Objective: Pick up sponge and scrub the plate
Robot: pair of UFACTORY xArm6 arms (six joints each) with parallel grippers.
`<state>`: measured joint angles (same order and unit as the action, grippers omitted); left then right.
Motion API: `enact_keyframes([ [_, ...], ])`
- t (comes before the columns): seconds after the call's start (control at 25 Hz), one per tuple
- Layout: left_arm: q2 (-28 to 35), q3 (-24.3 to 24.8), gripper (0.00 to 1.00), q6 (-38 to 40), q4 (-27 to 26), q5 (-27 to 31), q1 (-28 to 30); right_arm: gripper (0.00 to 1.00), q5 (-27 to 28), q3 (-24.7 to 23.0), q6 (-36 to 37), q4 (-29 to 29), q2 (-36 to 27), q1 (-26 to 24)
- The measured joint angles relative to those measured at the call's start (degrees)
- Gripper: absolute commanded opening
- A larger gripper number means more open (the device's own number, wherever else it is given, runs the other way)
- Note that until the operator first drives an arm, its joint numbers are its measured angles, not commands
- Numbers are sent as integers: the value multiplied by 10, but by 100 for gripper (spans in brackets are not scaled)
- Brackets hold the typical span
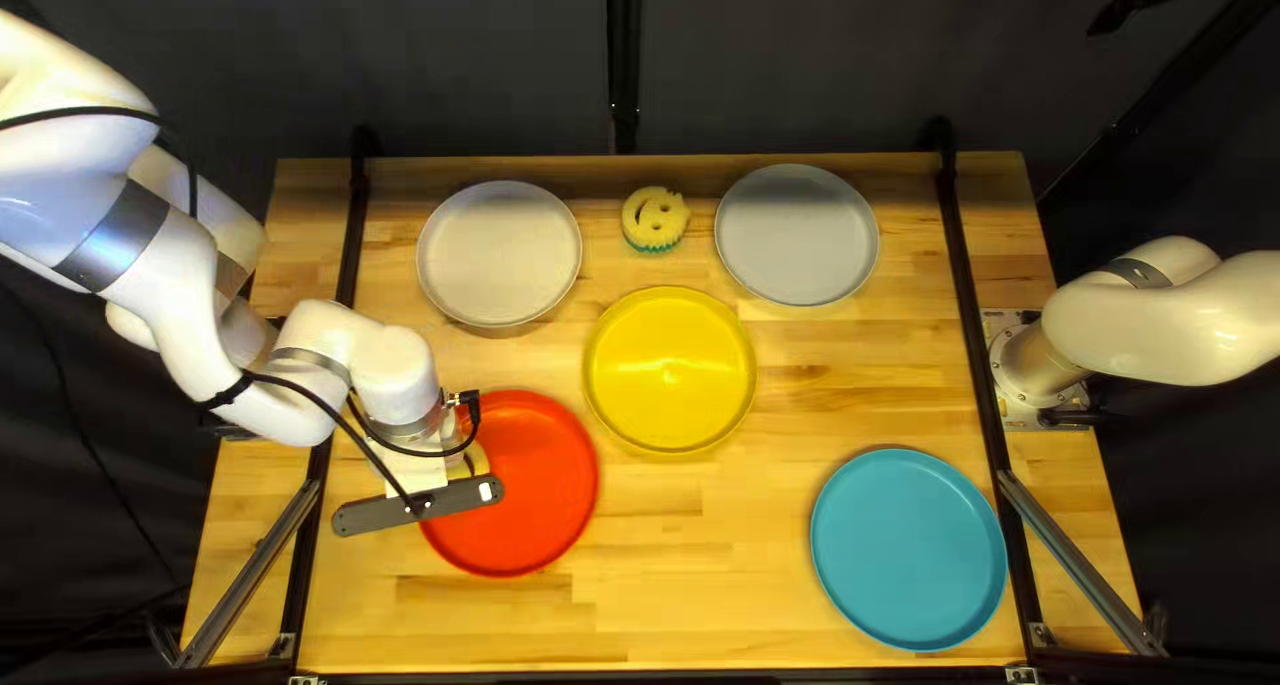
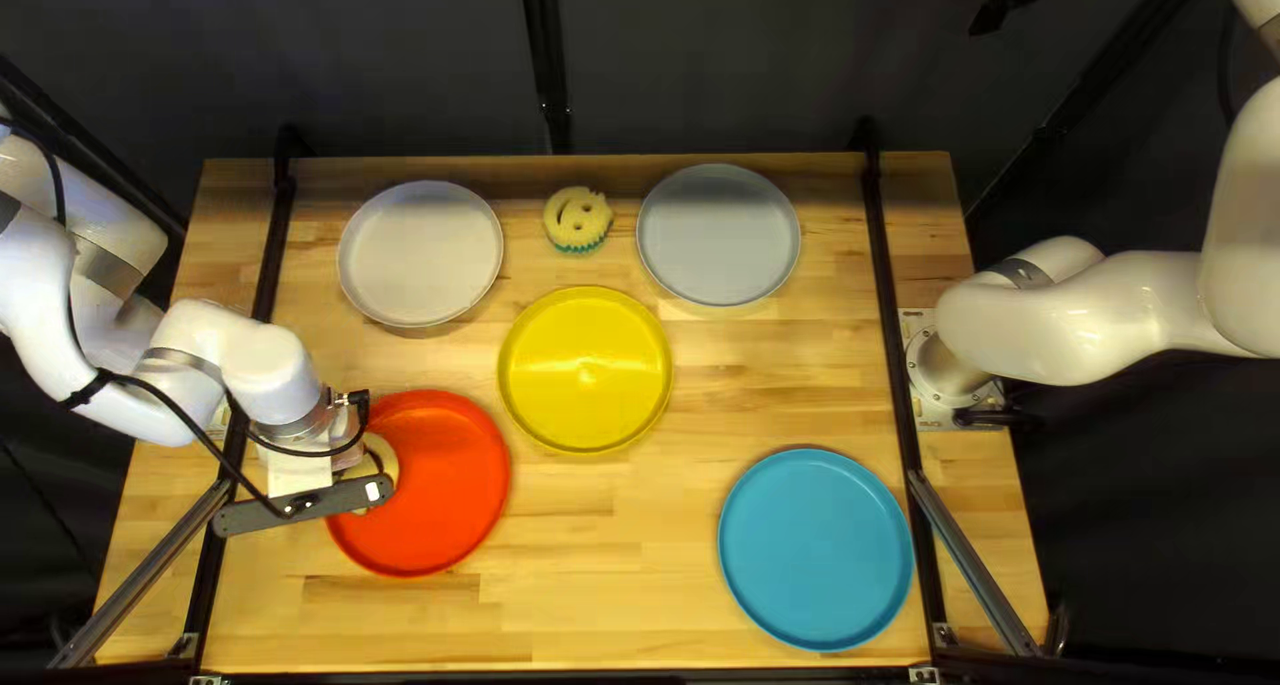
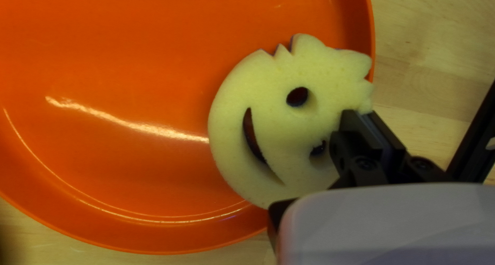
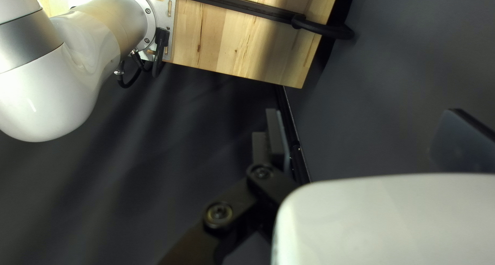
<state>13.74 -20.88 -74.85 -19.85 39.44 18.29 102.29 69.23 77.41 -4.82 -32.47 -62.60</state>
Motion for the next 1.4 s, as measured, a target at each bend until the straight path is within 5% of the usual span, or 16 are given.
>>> enact_keyframes([
  [0.36,-52,-44,0,-59,0,-12,-41,100,0,0,0,0,0,0],
  [1.0,-117,-105,0,21,-25,-47,90,100,0,0,0,0,0,0],
  [1.4,-71,-68,0,43,-16,-29,91,100,0,0,0,0,0,0],
])
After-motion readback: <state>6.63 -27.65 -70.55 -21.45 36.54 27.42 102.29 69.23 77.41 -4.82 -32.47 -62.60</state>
